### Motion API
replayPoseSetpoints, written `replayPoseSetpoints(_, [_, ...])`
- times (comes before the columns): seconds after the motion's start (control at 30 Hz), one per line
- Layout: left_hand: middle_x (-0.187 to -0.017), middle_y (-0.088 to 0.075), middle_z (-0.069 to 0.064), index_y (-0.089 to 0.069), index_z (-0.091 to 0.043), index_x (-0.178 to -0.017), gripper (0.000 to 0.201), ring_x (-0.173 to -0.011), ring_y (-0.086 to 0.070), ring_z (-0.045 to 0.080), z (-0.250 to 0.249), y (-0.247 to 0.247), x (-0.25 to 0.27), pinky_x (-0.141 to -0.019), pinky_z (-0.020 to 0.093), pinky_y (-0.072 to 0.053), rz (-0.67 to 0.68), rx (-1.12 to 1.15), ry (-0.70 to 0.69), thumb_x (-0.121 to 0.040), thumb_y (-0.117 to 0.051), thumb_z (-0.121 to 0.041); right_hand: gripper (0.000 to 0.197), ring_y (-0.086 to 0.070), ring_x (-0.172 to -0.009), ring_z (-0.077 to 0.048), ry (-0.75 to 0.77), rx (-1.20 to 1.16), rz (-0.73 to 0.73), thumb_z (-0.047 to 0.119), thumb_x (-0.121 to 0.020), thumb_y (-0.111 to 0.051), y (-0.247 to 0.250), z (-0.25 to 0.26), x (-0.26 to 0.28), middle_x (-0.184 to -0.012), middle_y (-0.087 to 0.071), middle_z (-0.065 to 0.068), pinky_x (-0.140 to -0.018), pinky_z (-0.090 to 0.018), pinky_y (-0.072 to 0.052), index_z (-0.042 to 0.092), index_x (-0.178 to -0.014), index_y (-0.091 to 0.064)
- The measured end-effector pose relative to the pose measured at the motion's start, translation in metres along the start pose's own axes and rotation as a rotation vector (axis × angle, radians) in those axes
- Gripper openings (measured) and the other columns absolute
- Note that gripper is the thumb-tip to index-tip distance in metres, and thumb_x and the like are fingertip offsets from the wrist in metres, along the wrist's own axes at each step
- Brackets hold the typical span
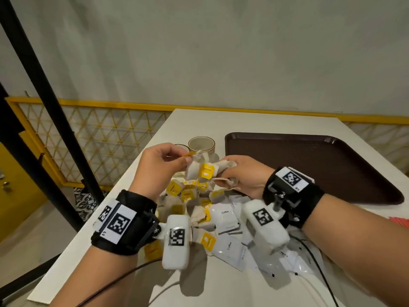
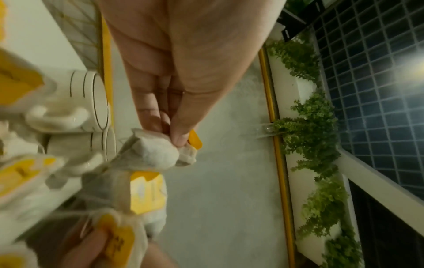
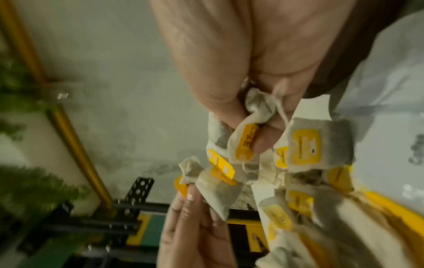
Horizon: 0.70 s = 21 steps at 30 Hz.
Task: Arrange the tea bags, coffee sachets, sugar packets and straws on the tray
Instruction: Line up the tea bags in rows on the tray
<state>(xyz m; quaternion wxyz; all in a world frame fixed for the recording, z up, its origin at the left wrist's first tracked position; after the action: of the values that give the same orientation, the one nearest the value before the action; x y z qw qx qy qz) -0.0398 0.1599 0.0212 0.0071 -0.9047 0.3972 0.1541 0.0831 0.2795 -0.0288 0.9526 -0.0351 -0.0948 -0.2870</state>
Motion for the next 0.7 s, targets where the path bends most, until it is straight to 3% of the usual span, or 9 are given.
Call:
replayPoseSetpoints(0.07, [-0.073, -0.069, 0.004, -0.068, -0.007, -0.076, 0.012, -0.065, -0.063, 0.010, -0.001, -0.012, -0.002, -0.063, 0.019, -0.052, 0.010, 0.090, 0.018, -0.079, -0.070, 0.004, 0.025, -0.063, -0.066, -0.017, -0.046, -0.287, 0.064, -0.019, -0.090, -0.037, -0.001, -0.001, 0.009, -0.075, -0.063, -0.016, -0.069, -0.027, -0.059, -0.002, -0.088, -0.055])
replayPoseSetpoints(0.2, [-0.070, -0.065, 0.005, -0.067, -0.010, -0.075, 0.013, -0.059, -0.058, 0.007, -0.004, -0.050, -0.004, -0.058, 0.017, -0.049, 0.025, 0.148, 0.030, -0.080, -0.070, 0.001, 0.034, -0.063, -0.096, -0.033, -0.079, -0.641, 0.065, -0.014, -0.092, -0.030, 0.006, -0.006, 0.025, -0.110, -0.061, -0.027, -0.082, -0.041, -0.056, -0.007, -0.114, -0.054])
replayPoseSetpoints(0.27, [-0.070, -0.064, 0.005, -0.067, -0.011, -0.074, 0.015, -0.058, -0.057, 0.006, -0.005, -0.074, -0.003, -0.056, 0.018, -0.047, 0.049, 0.152, 0.023, -0.080, -0.069, 0.001, 0.046, -0.058, -0.109, -0.039, -0.066, -0.777, 0.055, -0.014, -0.083, -0.030, 0.013, -0.011, 0.034, -0.123, -0.056, -0.030, -0.085, -0.048, -0.052, -0.010, -0.124, -0.050])
replayPoseSetpoints(0.33, [-0.068, -0.063, 0.002, -0.066, -0.012, -0.074, 0.015, -0.058, -0.056, 0.004, -0.004, -0.098, -0.002, -0.057, 0.018, -0.046, 0.070, 0.140, 0.029, -0.081, -0.069, 0.001, 0.051, -0.054, -0.116, -0.038, -0.030, -0.865, 0.069, -0.005, -0.075, -0.036, 0.022, -0.011, 0.045, -0.126, -0.055, -0.029, -0.091, -0.050, -0.049, -0.008, -0.123, -0.052])
replayPoseSetpoints(0.43, [-0.074, -0.066, 0.003, -0.067, -0.015, -0.074, 0.016, -0.069, -0.060, 0.010, -0.002, -0.132, 0.000, -0.066, 0.024, -0.049, 0.120, 0.118, 0.024, -0.080, -0.070, -0.001, 0.041, -0.053, -0.119, -0.032, 0.033, -0.898, 0.085, 0.014, -0.086, -0.044, 0.040, -0.008, 0.058, -0.125, -0.055, -0.023, -0.101, -0.050, -0.042, -0.003, -0.121, -0.056])
replayPoseSetpoints(0.53, [-0.080, -0.069, 0.004, -0.068, -0.015, -0.077, 0.015, -0.074, -0.064, 0.012, -0.003, -0.164, 0.004, -0.070, 0.025, -0.053, 0.253, 0.073, -0.018, -0.080, -0.070, -0.001, 0.043, -0.057, -0.118, -0.029, 0.064, -0.885, 0.062, 0.029, -0.097, -0.046, 0.059, -0.015, 0.063, -0.124, -0.060, -0.022, -0.102, -0.041, -0.045, -0.004, -0.119, -0.063])
replayPoseSetpoints(0.63, [-0.082, -0.072, -0.002, -0.070, -0.012, -0.084, 0.019, -0.076, -0.067, 0.005, -0.001, -0.181, 0.009, -0.069, 0.016, -0.052, 0.360, 0.059, -0.018, -0.081, -0.067, 0.006, 0.038, -0.059, -0.113, -0.030, 0.068, -0.869, 0.021, 0.022, -0.096, -0.050, 0.076, -0.024, 0.061, -0.128, -0.056, -0.026, -0.097, -0.037, -0.050, -0.006, -0.120, -0.057])
replayPoseSetpoints(0.7, [-0.086, -0.073, 0.004, -0.071, -0.007, -0.090, 0.020, -0.079, -0.067, 0.007, 0.006, -0.183, 0.009, -0.070, 0.016, -0.051, 0.380, 0.064, 0.021, -0.082, -0.063, 0.009, 0.025, -0.063, -0.101, -0.028, 0.055, -0.887, -0.007, 0.016, -0.091, -0.055, 0.085, -0.026, 0.060, -0.115, -0.060, -0.026, -0.092, -0.037, -0.052, -0.002, -0.108, -0.059])
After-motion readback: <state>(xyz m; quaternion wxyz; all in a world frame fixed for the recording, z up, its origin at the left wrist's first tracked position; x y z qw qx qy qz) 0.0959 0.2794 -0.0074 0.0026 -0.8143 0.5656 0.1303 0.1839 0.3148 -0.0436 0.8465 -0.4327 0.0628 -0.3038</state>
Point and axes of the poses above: each hand's wrist, its own x-axis away from the middle knuckle, its own y-axis out of the back of the hand, z = x × y, the point moved 9 cm from there along -x, towards the middle knuckle
